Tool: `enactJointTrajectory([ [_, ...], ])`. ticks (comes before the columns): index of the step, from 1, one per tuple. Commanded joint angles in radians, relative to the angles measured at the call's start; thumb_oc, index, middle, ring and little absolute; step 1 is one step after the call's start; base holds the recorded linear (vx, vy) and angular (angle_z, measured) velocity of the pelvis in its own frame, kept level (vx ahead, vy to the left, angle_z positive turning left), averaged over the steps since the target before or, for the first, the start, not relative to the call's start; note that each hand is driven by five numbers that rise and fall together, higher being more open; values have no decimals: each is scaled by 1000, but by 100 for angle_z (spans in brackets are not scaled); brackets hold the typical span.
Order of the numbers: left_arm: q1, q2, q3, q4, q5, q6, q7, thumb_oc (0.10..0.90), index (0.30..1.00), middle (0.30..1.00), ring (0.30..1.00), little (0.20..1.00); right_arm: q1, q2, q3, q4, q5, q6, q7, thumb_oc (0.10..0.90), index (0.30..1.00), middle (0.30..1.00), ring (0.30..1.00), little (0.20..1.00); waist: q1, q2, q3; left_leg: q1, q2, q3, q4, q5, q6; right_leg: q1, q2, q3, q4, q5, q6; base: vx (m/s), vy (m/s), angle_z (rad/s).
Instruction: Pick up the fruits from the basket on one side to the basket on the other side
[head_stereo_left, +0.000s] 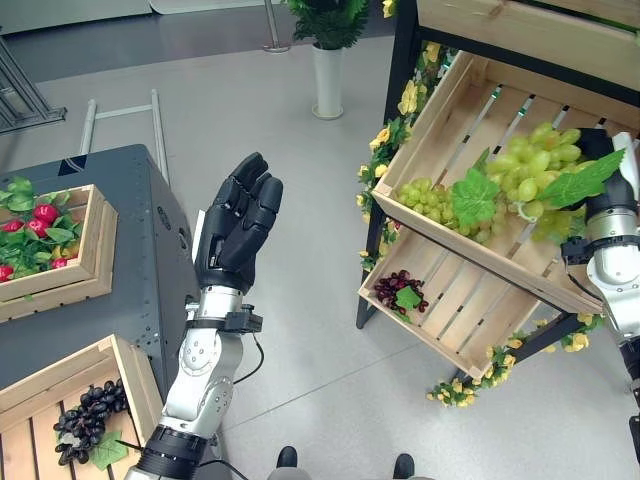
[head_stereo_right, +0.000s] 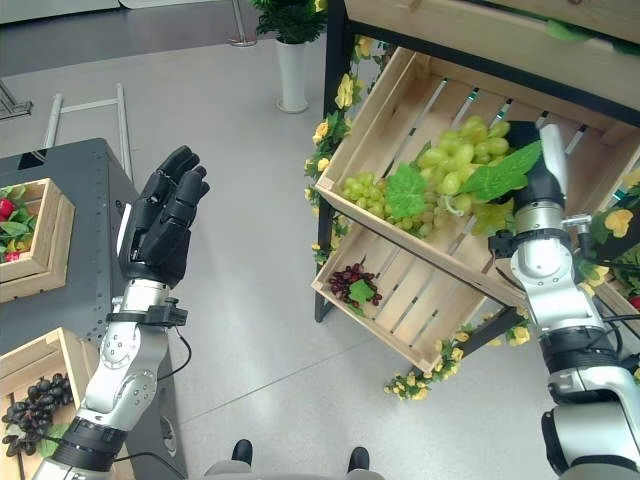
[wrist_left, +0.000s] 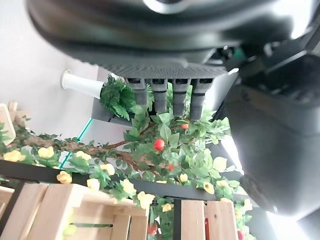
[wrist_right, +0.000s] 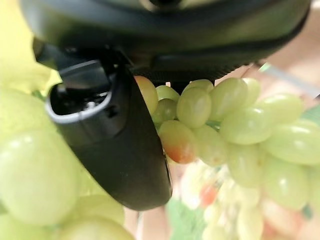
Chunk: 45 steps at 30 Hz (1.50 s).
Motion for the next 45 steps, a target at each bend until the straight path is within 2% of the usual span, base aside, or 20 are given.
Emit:
enactJointTrajectory([
  [1, -144, 62, -56, -29, -12, -50, -35, 800, 900, 900, 900, 900, -182, -91, 0, 39, 128, 13, -176, 400, 300, 300, 300, 300, 17, -63, -110, -25, -49, -6, 0, -52, 51, 44, -52, -18, 5, -39, -8, 19, -23, 8],
  [3, -145, 62, -52, -29, -14, -43, -39, 800, 900, 900, 900, 900, -188, -89, -5, 68, 165, 26, -189, 400, 300, 300, 300, 300, 19, -62, -110, -26, -49, -9, 0, -52, 51, 45, -53, -20, 4, -38, -8, 16, -21, 8],
  [4, -152, 69, -55, -20, -20, -44, -37, 800, 900, 900, 900, 900, -196, -81, -14, 95, 192, 64, -217, 400, 300, 300, 300, 300, 21, -60, -108, -28, -50, -10, 0, -50, 50, 44, -53, -22, 4, -36, -8, 11, -16, 6],
  [6, -156, 69, -54, -15, -20, -42, -40, 800, 900, 900, 900, 900, -198, -76, -14, 121, 224, 82, -227, 400, 300, 300, 300, 300, 22, -59, -106, -28, -50, -11, 0, -49, 49, 43, -53, -23, 4, -35, -8, 8, -11, 3],
  [9, -159, 74, -54, -12, -22, -32, -43, 800, 900, 900, 900, 900, -189, -65, -12, 150, 227, 116, -233, 400, 300, 300, 300, 300, 26, -58, -103, -33, -51, -16, 0, -46, 49, 40, -54, -27, 4, -32, -8, 30, -33, 5],
  [12, -156, 79, -52, -6, -25, -23, -51, 800, 900, 900, 900, 900, -169, -54, -13, 175, 226, 139, -214, 400, 300, 300, 300, 300, 29, -55, -101, -37, -54, -18, 0, -44, 49, 37, -55, -30, 4, -30, -7, 46, -34, 6],
  [15, -152, 84, -46, -4, -28, -14, -61, 800, 900, 900, 900, 900, -135, -44, -14, 191, 203, 192, -138, 400, 300, 300, 300, 300, 31, -55, -98, -43, -56, -21, 0, -43, 50, 31, -57, -33, 4, -28, -5, 26, -27, 6],
  [16, -149, 85, -40, -5, -28, -9, -68, 800, 900, 900, 900, 900, -108, -36, -5, 199, 179, 231, -74, 560, 540, 540, 540, 540, 31, -56, -96, -47, -56, -19, 0, -42, 51, 27, -59, -34, 4, -26, -5, 16, -31, 5],
  [17, -147, 85, -39, -8, -26, -8, -67, 800, 900, 900, 900, 900, -101, -34, 1, 198, 176, 242, -54, 595, 592, 592, 592, 592, 31, -57, -95, -48, -56, -19, 0, -42, 51, 26, -59, -34, 4, -26, -5, 14, -37, 4],
  [18, -143, 85, -34, -16, -24, -3, -70, 800, 900, 900, 900, 900, -79, -32, 17, 195, 186, 274, 28, 800, 900, 900, 900, 900, 31, -59, -93, -51, -55, -17, 0, -40, 52, 22, -59, -35, 4, -25, -4, 0, 0, 0],
  [22, -140, 89, -30, -21, -20, 3, -72, 800, 900, 900, 900, 900, -47, -29, 35, 177, 188, 333, 121, 800, 900, 900, 900, 900, 29, -67, -87, -54, -52, -10, 0, -38, 51, 16, -59, -41, 4, -22, -3, 1, -8, 0],
  [24, -140, 84, -30, -18, -15, 2, -81, 800, 900, 900, 900, 900, -47, -35, 55, 190, 113, 363, 195, 800, 900, 900, 900, 900, 28, -70, -85, -53, -51, -8, 0, -38, 51, 16, -59, -42, 4, -21, -4, 13, -8, 4],
  [32, -138, 94, -46, -32, -7, -19, -57, 800, 900, 900, 900, 900, -111, -123, 145, 165, -3, 399, 350, 800, 900, 900, 900, 900, 17, -84, -85, -51, -51, 8, 0, -37, 52, 10, -54, -33, 4, -15, -1, -11, 8, -2],
  [34, -136, 93, -40, -42, -3, -15, -52, 800, 900, 900, 900, 900, -153, -177, 189, 164, -105, 401, 407, 800, 900, 900, 900, 900, 13, -91, -87, -48, -51, 14, 0, -37, 53, 8, -51, -28, 6, -14, -2, -28, 26, -3],
  [39, -123, 102, -44, -57, 5, -21, -42, 800, 900, 900, 900, 900, -235, -264, 261, 168, -190, 396, 454, 800, 900, 900, 900, 900, 6, -105, -88, -45, -49, 25, 0, -39, 54, 5, -42, -14, 8, -12, -1, -30, 0, -2],
  [45, -115, 101, -40, -74, 19, -28, -26, 800, 900, 900, 900, 900, -302, -318, 302, 127, -143, 389, 429, 800, 900, 900, 900, 900, -9, -111, -89, -41, -48, 33, 0, -39, 55, 0, -35, 4, 12, -11, 0, -42, 12, -6],
])
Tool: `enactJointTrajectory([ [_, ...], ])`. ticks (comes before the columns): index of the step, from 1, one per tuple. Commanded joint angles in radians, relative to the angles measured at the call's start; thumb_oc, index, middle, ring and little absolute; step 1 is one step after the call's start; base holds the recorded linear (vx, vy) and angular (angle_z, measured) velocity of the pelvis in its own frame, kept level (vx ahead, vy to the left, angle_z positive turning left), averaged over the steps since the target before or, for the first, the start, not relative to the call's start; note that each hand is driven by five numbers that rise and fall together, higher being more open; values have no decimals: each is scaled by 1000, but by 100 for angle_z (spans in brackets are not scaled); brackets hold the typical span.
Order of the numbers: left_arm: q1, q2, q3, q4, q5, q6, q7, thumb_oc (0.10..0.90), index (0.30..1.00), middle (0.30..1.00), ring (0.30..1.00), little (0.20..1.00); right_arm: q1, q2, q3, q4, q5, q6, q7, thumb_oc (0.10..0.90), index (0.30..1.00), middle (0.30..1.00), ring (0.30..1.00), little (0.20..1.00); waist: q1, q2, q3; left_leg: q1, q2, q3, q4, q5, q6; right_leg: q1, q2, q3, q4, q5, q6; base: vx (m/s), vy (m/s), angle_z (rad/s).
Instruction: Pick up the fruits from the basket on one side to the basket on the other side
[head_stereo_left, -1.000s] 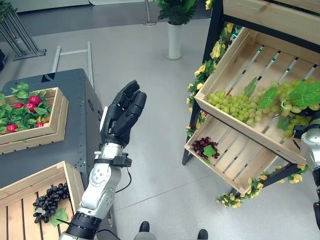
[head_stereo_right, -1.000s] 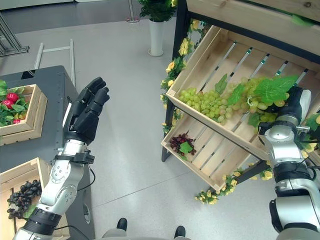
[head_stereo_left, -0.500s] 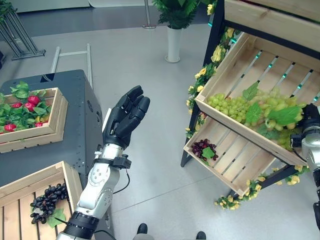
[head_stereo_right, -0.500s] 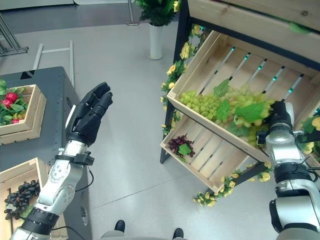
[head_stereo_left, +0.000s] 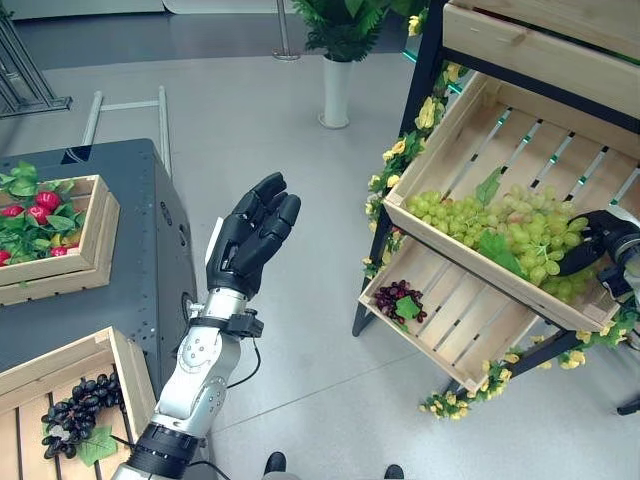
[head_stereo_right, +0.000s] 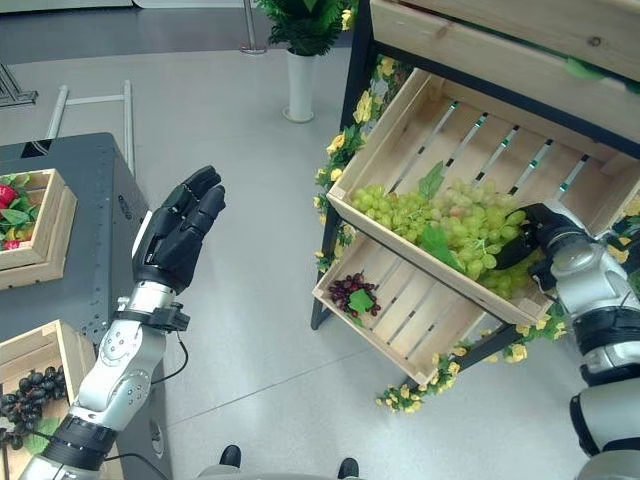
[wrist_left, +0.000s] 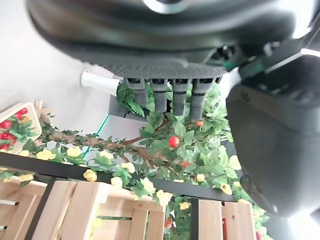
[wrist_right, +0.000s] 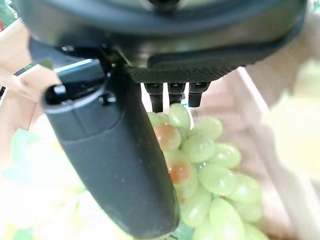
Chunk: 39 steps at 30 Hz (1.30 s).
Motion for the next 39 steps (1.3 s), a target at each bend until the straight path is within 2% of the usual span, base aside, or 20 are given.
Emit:
enactJointTrajectory([
  [1, -109, 60, -12, -96, 26, -107, 5, 800, 900, 900, 900, 900, -186, -162, 75, -53, 1, -15, -80, 800, 900, 900, 900, 900, -3, -49, -45, -13, -33, 37, 0, -44, 51, 20, -19, 15, 12, -5, -9, -30, 27, -6],
  [13, -85, 71, 36, -125, 28, -108, 20, 800, 900, 900, 900, 900, -117, -213, -114, -260, 14, 24, -259, 800, 900, 900, 900, 900, -34, -46, -47, -9, -39, 50, 0, -48, 55, 14, -19, 39, 17, -5, -2, -18, 14, -4],
  [18, -83, 72, 47, -134, 24, -101, 22, 800, 900, 900, 900, 900, -85, -204, -172, -331, 27, 6, -315, 800, 900, 900, 900, 900, -40, -42, -45, -3, -36, 57, 0, -51, 55, 15, -20, 44, 20, -8, 1, -6, 8, -3],
  [22, -77, 74, 61, -132, 12, -101, 11, 800, 900, 900, 900, 900, -43, -168, -241, -428, 178, -8, -355, 800, 900, 900, 900, 900, -45, -39, -43, 0, -35, 59, 0, -53, 54, 16, -18, 51, 21, -12, 0, -7, 0, -8],
  [27, -79, 65, 68, -130, 17, -96, 8, 800, 900, 900, 900, 900, 46, -103, -304, -502, 194, -40, -352, 800, 900, 900, 900, 900, -50, -35, -42, 4, -35, 60, 0, -57, 55, 20, -17, 54, 17, -15, -2, -1, -2, -5],
  [29, -80, 65, 72, -125, 14, -96, 4, 800, 900, 900, 900, 900, 68, -92, -317, -507, 225, -54, -325, 800, 900, 900, 900, 900, -51, -34, -42, 6, -35, 61, 0, -58, 54, 23, -17, 51, 16, -16, -3, 0, 0, 0],
  [33, -87, 61, 74, -106, 13, -102, -9, 800, 900, 900, 900, 900, 95, -75, -320, -501, 286, -75, -204, 800, 900, 900, 900, 900, -51, -32, -42, 6, -33, 63, 0, -59, 50, 23, -19, 48, 18, -19, -3, 0, 0, 0],
  [36, -90, 62, 70, -101, 13, -106, -9, 800, 900, 900, 900, 900, 100, -69, -292, -491, 284, -88, -101, 800, 900, 900, 900, 900, -50, -33, -42, 6, -32, 63, 0, -59, 49, 22, -20, 44, 19, -20, -4, 0, 0, 0],
  [37, -87, 59, 67, -99, 16, -109, -12, 800, 900, 900, 900, 900, 98, -75, -264, -484, 277, -112, -33, 800, 900, 900, 900, 900, -48, -35, -43, 6, -32, 62, 0, -58, 49, 23, -21, 40, 18, -20, -4, 0, 0, 0],
  [39, -84, 56, 63, -96, 21, -113, -13, 800, 900, 900, 900, 900, 99, -83, -230, -476, 261, -147, 36, 800, 900, 900, 900, 900, -46, -36, -44, 5, -33, 62, 0, -58, 50, 24, -21, 37, 18, -21, -6, 0, 0, 0],
])
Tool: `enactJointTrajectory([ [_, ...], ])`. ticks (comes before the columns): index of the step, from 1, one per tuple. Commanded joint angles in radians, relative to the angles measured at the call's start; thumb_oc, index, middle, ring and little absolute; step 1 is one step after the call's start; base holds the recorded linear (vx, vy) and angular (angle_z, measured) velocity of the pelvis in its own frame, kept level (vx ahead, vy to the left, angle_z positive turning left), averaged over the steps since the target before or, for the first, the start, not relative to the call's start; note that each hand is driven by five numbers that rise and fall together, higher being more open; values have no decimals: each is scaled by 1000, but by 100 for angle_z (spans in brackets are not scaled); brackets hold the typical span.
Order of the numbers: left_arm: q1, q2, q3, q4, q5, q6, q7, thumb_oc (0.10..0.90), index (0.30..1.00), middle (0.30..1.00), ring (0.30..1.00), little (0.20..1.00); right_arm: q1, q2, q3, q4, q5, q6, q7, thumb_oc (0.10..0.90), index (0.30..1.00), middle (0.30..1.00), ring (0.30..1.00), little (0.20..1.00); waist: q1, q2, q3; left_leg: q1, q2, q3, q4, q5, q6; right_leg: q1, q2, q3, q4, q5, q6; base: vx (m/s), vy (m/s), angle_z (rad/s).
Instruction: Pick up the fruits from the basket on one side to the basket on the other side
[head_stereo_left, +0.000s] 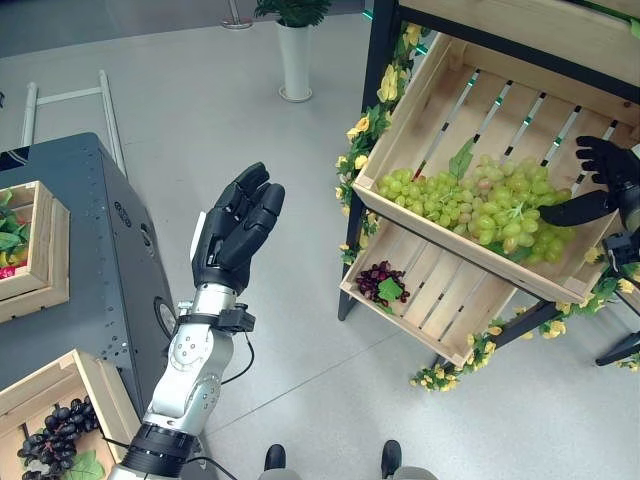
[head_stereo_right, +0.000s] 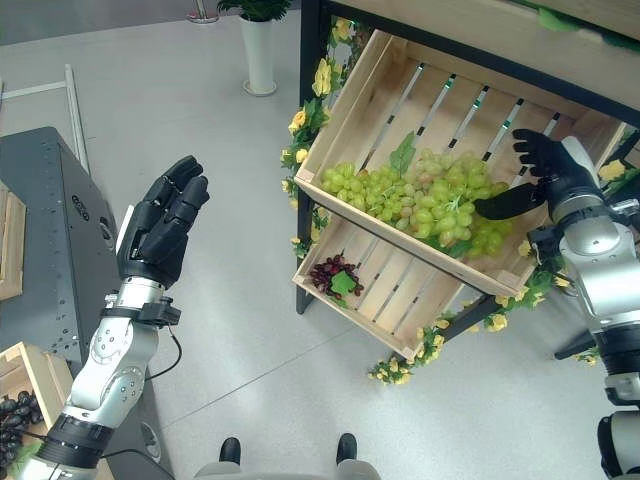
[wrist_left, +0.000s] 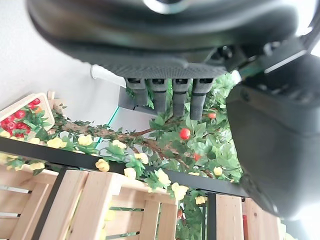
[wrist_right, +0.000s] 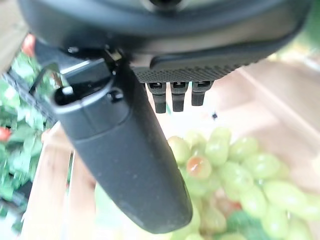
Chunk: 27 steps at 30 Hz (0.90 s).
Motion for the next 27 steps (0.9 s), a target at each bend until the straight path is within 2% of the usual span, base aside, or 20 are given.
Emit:
enactJointTrajectory([
  [1, -81, 55, 9, -80, 21, -119, -30, 800, 900, 900, 900, 900, -86, -33, 44, -10, -37, -207, 157, 800, 900, 900, 900, 900, 14, -43, -110, -18, -33, 8, 1, -42, 42, 31, -23, -10, 19, -23, -8, 0, 0, 0],
  [4, -67, 51, 6, -82, 27, -127, -34, 800, 900, 900, 900, 900, -96, -60, 120, -24, -45, -262, 287, 800, 900, 900, 900, 900, 21, -46, -110, -13, -32, 8, 1, -47, 42, 38, -22, -17, 20, -29, -9, 0, 0, 0],
  [8, -48, 48, -12, -84, 41, -150, -29, 800, 900, 900, 900, 900, -108, -91, 215, -46, -27, -288, 429, 800, 900, 900, 900, 900, 26, -51, -111, -16, -35, 5, 1, -43, 41, 37, -22, -22, 23, -29, -12, 0, 0, 0],
  [11, -37, 47, -17, -86, 46, -161, -25, 800, 900, 900, 900, 900, -114, -106, 254, -63, 1, -303, 478, 800, 900, 900, 900, 900, 26, -54, -112, -16, -37, 5, 1, -42, 41, 38, -20, -20, 24, -29, -14, 0, 0, 0],
  [15, -33, 47, -25, -75, 46, -176, -25, 800, 900, 900, 900, 900, -120, -101, 246, -67, 57, -333, 435, 800, 900, 900, 900, 900, 24, -55, -114, -16, -39, 5, 1, -42, 42, 37, -18, -15, 25, -29, -15, 0, 0, 0],
  [19, -24, 42, -27, -63, 46, -192, -33, 800, 900, 900, 900, 900, -107, -75, 186, -57, 136, -377, 374, 800, 900, 900, 900, 900, 22, -50, -118, -14, -40, 6, 1, -43, 42, 37, -18, -11, 28, -31, -15, 0, 0, 0],
  [22, -17, 44, -20, -53, 35, -202, -41, 800, 900, 900, 900, 900, -82, -23, 88, -65, 228, -409, 308, 800, 900, 900, 900, 900, 20, -45, -120, -11, -40, 6, 1, -47, 42, 40, -17, -8, 27, -35, -14, 0, 0, 0],
  [27, -18, 36, -10, -48, 31, -200, -50, 800, 900, 900, 900, 900, -59, 38, 3, -91, 257, -435, 251, 800, 900, 900, 900, 900, 19, -39, -123, -13, -41, 2, 1, -46, 43, 39, -19, -6, 25, -33, -16, 0, 0, 0],
])
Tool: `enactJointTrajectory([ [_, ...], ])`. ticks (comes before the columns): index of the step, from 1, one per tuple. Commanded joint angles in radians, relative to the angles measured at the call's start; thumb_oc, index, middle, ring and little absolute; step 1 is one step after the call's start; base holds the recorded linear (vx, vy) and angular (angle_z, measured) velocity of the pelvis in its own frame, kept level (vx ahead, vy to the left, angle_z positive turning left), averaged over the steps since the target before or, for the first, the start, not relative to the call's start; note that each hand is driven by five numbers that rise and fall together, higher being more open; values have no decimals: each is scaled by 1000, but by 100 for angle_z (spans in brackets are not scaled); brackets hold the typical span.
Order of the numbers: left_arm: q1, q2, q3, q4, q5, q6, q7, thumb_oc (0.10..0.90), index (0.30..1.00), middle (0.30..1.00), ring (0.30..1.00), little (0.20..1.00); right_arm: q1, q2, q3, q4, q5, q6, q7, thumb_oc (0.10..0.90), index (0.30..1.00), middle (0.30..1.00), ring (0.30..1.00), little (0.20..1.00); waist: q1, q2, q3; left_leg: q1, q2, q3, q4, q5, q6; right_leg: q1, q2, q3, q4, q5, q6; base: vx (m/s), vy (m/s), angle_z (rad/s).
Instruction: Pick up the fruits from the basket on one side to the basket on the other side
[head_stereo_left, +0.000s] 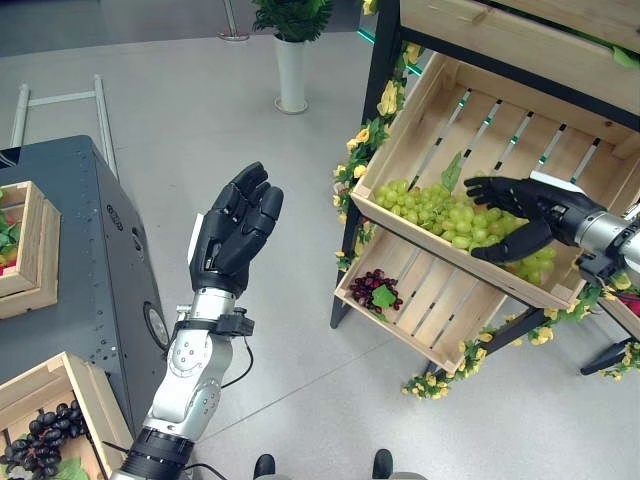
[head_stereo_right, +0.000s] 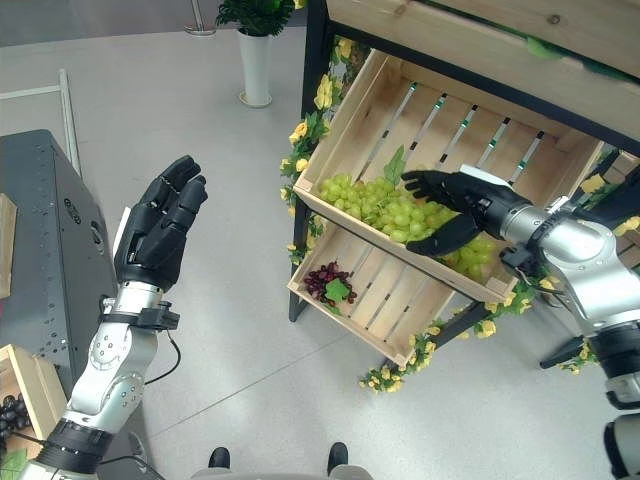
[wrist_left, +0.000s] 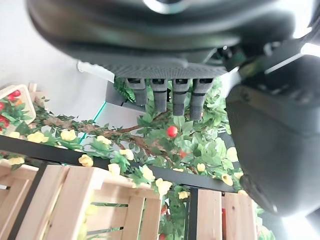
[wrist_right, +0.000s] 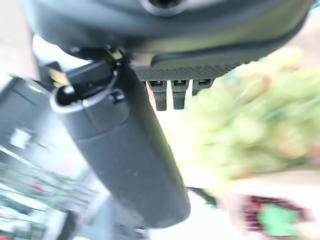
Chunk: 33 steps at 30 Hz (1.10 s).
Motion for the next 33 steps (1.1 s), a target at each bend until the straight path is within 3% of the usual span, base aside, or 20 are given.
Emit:
enactJointTrajectory([
  [1, -39, 33, 2, -51, 21, -137, -32, 800, 900, 900, 900, 900, -47, 44, -114, -82, 105, -150, -136, 800, 900, 900, 900, 900, 17, -7, -90, -24, -40, 2, 1, -49, 46, 29, -19, -7, 26, -35, -16, 0, 0, 0],
  [5, -31, 26, 12, -55, 18, -135, -29, 800, 900, 900, 900, 900, -1, 130, -189, -159, 86, -173, -208, 800, 900, 900, 900, 900, 15, 4, -89, -22, -40, 2, 1, -52, 47, 31, -22, -8, 25, -36, -14, 10, 29, 1],
  [10, -31, 14, 21, -68, 23, -122, -2, 800, 900, 900, 900, 900, 57, 238, -229, -313, 121, -122, -254, 800, 900, 900, 900, 900, 11, 16, -87, -22, -46, 1, 1, -58, 51, 33, -34, -10, 23, -37, -8, 17, 63, 0],
  [17, -25, -15, 8, -74, 41, -125, 33, 800, 900, 900, 900, 900, 135, 378, -222, -434, 193, -179, -288, 800, 900, 900, 900, 900, 20, 29, -81, -20, -60, -3, 1, -62, 61, 31, -56, -22, 38, -39, 2, 26, 102, 1],
  [27, -2, -51, 5, -85, 56, -124, 46, 800, 900, 900, 900, 900, 281, 593, -118, -514, 418, -180, -107, 800, 900, 900, 900, 900, 50, 39, -75, -21, -100, -22, 1, -77, 97, 20, -103, -42, 88, -53, 29, 36, 158, 7],
  [30, 5, -56, -1, -83, 50, -131, 28, 800, 900, 900, 900, 900, 320, 663, -52, -495, 518, -156, -31, 800, 900, 900, 900, 900, 70, 46, -67, -23, -126, -41, 1, -76, 119, 5, -130, -48, 144, -59, 30, 32, 228, 11],
  [33, 5, -58, -13, -85, 71, -130, 39, 800, 900, 900, 900, 900, 348, 712, 9, -469, 519, -142, -25, 800, 900, 900, 900, 900, 84, 52, -60, -30, -148, -64, 6, -73, 140, -20, -146, -48, 223, -54, 26, 6, 208, 18],
])
